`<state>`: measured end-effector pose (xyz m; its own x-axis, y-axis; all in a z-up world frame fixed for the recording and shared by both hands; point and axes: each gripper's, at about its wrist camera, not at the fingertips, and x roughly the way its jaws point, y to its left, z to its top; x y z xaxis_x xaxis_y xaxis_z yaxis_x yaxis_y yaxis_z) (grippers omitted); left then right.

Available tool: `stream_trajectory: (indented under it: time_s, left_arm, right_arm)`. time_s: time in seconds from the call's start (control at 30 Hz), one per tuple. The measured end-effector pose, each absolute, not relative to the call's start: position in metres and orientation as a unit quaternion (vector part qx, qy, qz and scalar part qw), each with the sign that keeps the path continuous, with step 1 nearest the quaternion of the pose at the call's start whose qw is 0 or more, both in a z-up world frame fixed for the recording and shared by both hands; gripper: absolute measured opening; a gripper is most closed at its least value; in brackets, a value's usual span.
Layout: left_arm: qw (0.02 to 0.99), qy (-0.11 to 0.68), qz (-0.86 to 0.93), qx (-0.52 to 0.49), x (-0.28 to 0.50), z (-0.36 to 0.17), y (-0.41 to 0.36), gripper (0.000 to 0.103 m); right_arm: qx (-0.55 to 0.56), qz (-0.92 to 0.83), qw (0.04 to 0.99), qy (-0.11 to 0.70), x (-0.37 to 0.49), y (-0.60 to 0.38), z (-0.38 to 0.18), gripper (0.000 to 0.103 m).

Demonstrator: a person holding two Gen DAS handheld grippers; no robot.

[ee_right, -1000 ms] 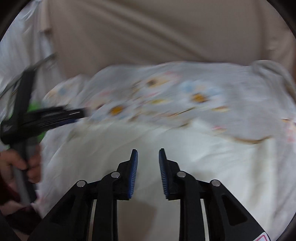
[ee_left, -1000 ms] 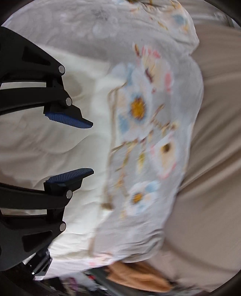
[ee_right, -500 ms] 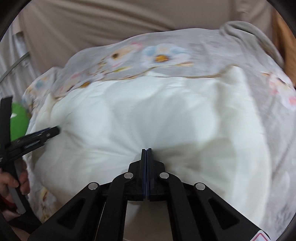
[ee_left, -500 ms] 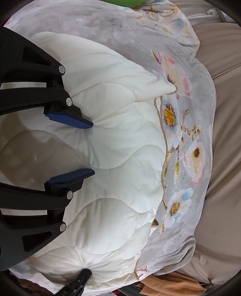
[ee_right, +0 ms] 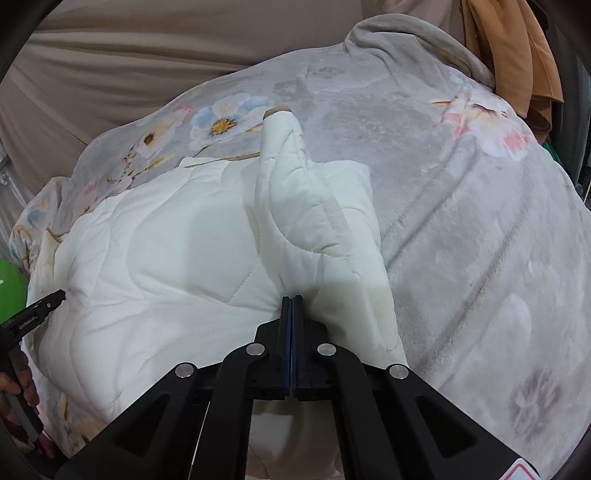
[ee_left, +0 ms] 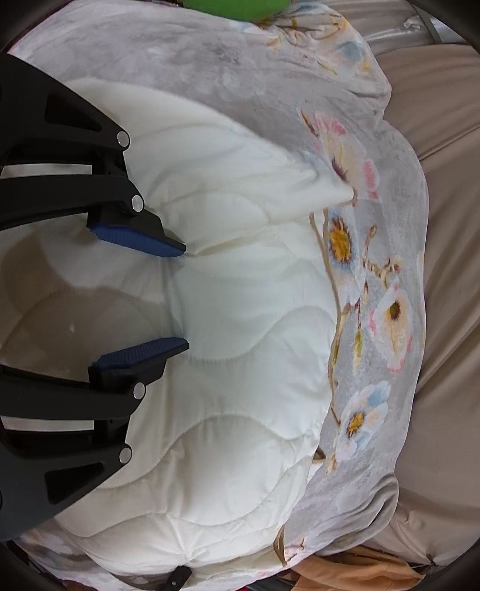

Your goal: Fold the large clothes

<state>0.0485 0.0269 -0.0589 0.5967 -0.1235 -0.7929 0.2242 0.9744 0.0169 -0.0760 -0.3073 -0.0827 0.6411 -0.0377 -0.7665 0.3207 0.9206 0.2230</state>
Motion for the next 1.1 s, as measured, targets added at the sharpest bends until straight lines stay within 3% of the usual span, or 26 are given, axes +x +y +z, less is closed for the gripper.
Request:
stream_trajectory:
  time_s: [0.17,0.27,0.33,0.4,0.43,0.5,0.57,0.63,0.73,0.83,1.0,1.1]
  left_arm:
    - [0.892,0.448,-0.058,-0.02,0.067,-0.037,0.071,0.044]
    - [0.898,0.433,-0.053,-0.063,0.089,-0.018,0.087,0.053]
    - [0.898,0.428,-0.058,-0.089,0.107,-0.011,0.09,0.067]
    - [0.894,0.431,-0.058,-0.108,0.132,-0.01,0.088,0.079]
    - [0.89,0.438,-0.056,-0.114,0.143,-0.013,0.087,0.086]
    - [0.876,0.462,-0.039,-0.131,0.167,-0.028,0.086,0.086]
    - [0.86,0.482,-0.04,-0.161,0.181,-0.044,0.088,0.073]
    - [0.85,0.495,-0.042,-0.178,0.183,-0.055,0.092,0.013]
    - [0.871,0.44,-0.052,-0.21,0.158,-0.031,0.107,0.01]
    - [0.886,0.412,-0.06,-0.205,0.143,-0.012,0.113,0.011]
    - [0.867,0.48,-0.032,-0.126,0.177,-0.077,0.083,0.014]
    - [0.873,0.479,-0.01,-0.09,0.182,-0.08,0.072,0.019]
  right_arm:
    - [0.199,-0.125,0.894,0.382,-0.085,-0.319,-0.056,0.004]
    - [0.211,-0.125,0.902,0.356,-0.075,-0.328,-0.033,0.019]
    - [0.215,-0.124,0.906,0.343,-0.057,-0.335,-0.02,0.045]
    - [0.216,-0.131,0.908,0.334,-0.036,-0.341,-0.013,0.063]
    - [0.223,-0.134,0.906,0.333,-0.023,-0.346,-0.014,0.069]
    - [0.242,-0.145,0.893,0.351,0.003,-0.356,-0.024,0.07]
    - [0.25,-0.142,0.879,0.381,0.025,-0.359,-0.039,0.069]
    - [0.251,-0.095,0.864,0.425,0.042,-0.351,-0.052,0.011]
    - [0.254,-0.031,0.914,0.315,0.01,-0.335,-0.007,0.009]
    - [0.263,-0.041,0.928,0.262,-0.016,-0.339,0.015,0.009]
    - [0.226,-0.105,0.878,0.409,0.03,-0.352,-0.073,0.01]
    - [0.217,-0.122,0.872,0.421,0.036,-0.35,-0.077,0.015]
